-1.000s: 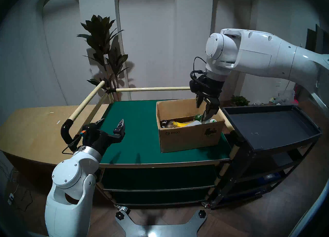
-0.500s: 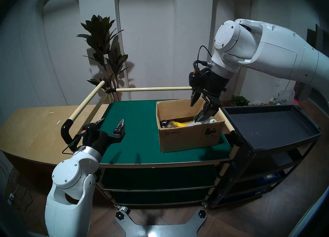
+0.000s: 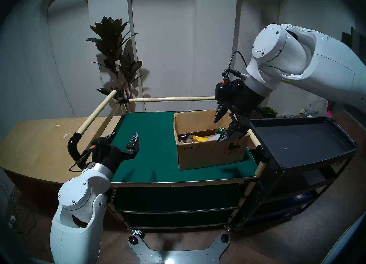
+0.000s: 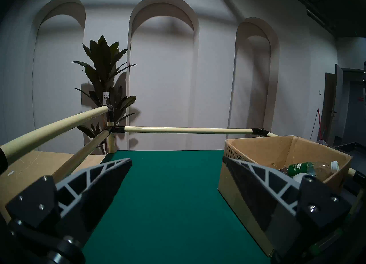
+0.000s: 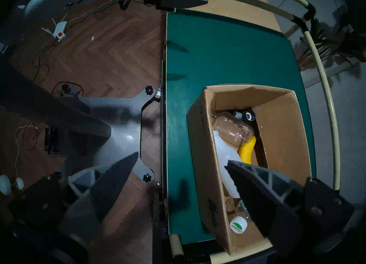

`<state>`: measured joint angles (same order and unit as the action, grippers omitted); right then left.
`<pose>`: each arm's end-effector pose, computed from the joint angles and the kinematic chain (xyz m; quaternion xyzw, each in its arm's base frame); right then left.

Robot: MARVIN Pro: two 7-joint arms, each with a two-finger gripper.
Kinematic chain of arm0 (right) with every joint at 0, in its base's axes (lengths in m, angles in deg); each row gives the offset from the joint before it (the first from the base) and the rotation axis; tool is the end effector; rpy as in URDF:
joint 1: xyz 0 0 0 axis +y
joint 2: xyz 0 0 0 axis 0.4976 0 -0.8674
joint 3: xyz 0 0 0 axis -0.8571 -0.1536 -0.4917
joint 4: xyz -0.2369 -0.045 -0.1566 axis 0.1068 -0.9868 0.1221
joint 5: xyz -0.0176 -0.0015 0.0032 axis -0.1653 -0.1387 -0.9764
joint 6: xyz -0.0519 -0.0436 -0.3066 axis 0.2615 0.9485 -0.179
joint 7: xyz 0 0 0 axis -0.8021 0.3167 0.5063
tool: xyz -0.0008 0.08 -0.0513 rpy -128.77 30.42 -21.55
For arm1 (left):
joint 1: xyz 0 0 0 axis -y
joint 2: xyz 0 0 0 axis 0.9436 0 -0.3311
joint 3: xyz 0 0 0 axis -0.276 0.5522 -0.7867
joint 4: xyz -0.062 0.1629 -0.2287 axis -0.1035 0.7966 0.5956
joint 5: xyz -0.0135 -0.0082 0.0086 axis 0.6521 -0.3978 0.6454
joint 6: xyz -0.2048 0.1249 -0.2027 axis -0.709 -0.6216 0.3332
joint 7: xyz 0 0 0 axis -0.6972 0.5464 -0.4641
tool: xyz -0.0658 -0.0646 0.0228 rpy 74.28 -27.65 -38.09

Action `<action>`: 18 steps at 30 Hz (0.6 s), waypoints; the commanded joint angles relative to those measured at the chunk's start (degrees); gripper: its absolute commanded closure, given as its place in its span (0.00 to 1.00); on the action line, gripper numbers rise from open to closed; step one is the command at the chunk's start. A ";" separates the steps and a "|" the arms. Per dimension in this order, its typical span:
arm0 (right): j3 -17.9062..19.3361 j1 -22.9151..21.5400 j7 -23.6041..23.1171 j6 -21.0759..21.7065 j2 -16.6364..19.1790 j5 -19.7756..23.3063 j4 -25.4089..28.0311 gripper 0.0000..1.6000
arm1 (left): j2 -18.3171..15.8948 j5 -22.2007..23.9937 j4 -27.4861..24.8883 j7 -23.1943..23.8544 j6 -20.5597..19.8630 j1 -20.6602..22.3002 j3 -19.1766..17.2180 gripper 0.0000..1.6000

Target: Put the storage box onto the shelf

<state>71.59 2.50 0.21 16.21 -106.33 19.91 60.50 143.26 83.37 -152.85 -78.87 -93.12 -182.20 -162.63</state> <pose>0.3774 -0.0063 0.0057 -0.6879 -0.6876 -0.2192 0.0771 0.3118 -0.0082 -0.2020 0.7074 -0.0297 0.7029 0.0681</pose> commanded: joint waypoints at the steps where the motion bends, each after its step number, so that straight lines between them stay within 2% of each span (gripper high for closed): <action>1: 1.76 -0.14 4.95 1.03 6.50 3.51 5.18 0.00 | -0.03 0.01 -0.89 0.05 0.24 0.39 -0.02 0.00; 9: 1.17 0.98 10.36 0.98 12.41 6.64 10.77 0.00 | -0.02 0.01 -0.79 0.05 0.24 0.42 -0.01 0.00; 18: 0.82 1.60 13.69 0.27 15.48 10.27 11.51 0.00 | -0.01 0.01 -0.62 0.04 0.24 0.45 -0.01 0.00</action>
<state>72.07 4.01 11.49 17.45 -94.81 27.35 71.54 143.27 83.37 -152.62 -78.87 -93.12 -182.18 -162.62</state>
